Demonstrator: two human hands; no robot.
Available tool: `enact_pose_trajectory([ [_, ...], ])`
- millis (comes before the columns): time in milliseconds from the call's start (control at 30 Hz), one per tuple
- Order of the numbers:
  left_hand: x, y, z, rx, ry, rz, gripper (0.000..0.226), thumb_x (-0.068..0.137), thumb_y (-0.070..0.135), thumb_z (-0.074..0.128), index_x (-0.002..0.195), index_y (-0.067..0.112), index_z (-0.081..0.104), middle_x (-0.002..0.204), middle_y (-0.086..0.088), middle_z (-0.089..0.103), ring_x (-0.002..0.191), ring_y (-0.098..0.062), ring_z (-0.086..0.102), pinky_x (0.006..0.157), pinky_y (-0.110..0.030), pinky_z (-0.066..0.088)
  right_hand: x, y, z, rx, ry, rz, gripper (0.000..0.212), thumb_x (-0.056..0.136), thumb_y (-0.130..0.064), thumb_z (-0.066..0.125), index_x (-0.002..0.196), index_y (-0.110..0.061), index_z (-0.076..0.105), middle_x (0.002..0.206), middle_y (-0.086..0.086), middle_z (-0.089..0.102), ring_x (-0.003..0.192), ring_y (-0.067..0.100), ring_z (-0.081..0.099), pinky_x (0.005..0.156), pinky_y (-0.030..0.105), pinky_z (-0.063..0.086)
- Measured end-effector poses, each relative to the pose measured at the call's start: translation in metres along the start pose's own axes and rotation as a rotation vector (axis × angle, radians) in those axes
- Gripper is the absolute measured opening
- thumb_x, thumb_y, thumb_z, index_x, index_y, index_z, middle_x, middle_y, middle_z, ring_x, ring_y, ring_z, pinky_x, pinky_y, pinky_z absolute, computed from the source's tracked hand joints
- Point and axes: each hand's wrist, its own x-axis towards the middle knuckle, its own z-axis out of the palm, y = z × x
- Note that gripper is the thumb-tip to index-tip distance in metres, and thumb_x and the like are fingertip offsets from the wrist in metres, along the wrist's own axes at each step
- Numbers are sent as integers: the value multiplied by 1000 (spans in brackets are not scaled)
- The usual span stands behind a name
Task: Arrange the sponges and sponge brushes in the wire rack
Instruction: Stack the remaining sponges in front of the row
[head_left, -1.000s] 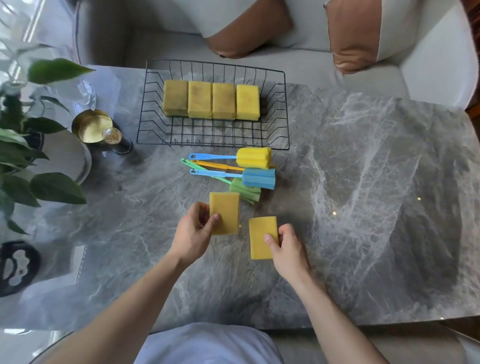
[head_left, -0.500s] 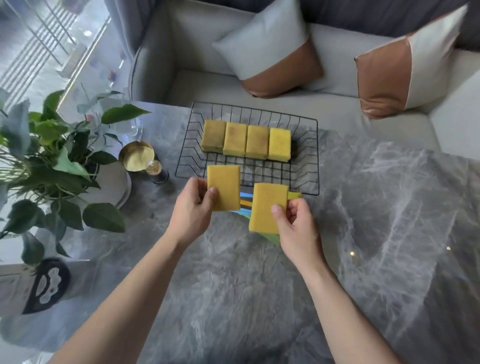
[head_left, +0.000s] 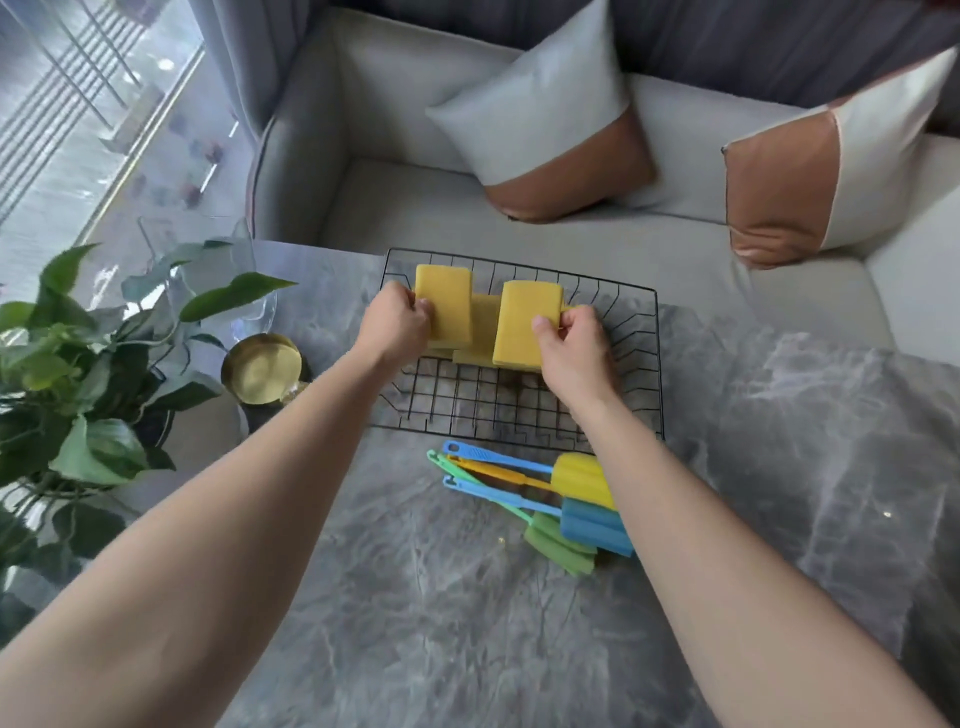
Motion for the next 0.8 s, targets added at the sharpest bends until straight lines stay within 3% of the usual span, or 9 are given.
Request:
enact_pose_trajectory([
  [100,22,0,3,77,-13,-27,30,104,28,44,116,2,55,112,-17,64,98,-32,59,79,-41,49,22,-3,11,-64,-18,-12,31,99,-40,54,107,-10,51,97,3,60,88,26,58,69,31,40],
  [267,34,-11,10,236,21,37,28,104,26,44,112,2,54,109,-19,63,86,-29,53,70,-39,40,40,-2,32,-108,-69,-17,31,101,-40,51,107,-10,50,99,5,61,88,26,57,70,31,40],
  [400,27,-18,13,305,133,144,19,101,12,43,109,1,56,111,-22,61,93,-35,55,72,-40,40,45,0,45,-114,-111,-18,32,102,-40,49,107,-9,50,99,7,61,88,28,57,70,33,40],
  [467,21,-21,13,329,199,205,24,97,7,44,116,1,57,114,-23,58,102,-39,54,80,-43,43,47,0,50,-104,-123,-16,32,102,-39,49,109,-8,50,105,11,62,93,29,58,75,37,47],
  [567,10,-32,13,425,282,319,37,98,20,45,131,5,53,130,-20,54,118,-39,49,98,-45,41,48,-1,55,-102,-128,-17,32,102,-38,49,109,-7,50,107,13,62,95,31,58,79,39,48],
  [667,-1,-47,19,433,217,269,55,103,37,35,153,14,33,162,-13,30,151,-34,24,119,-48,27,49,0,60,-88,-131,-20,32,102,-38,49,108,-6,50,104,13,62,94,31,58,79,41,50],
  [733,-6,-57,25,459,159,271,63,105,46,25,160,17,18,170,-8,13,157,-27,7,124,-47,19,51,-1,62,-85,-128,-32,32,102,-38,49,108,-6,50,101,12,62,89,30,58,75,40,49],
  [800,-7,-65,27,481,114,304,67,105,50,20,161,14,12,170,-8,9,157,-25,2,127,-44,15,52,-2,65,-89,-123,-44,31,102,-37,50,106,-7,51,95,8,61,81,26,56,66,35,43],
])
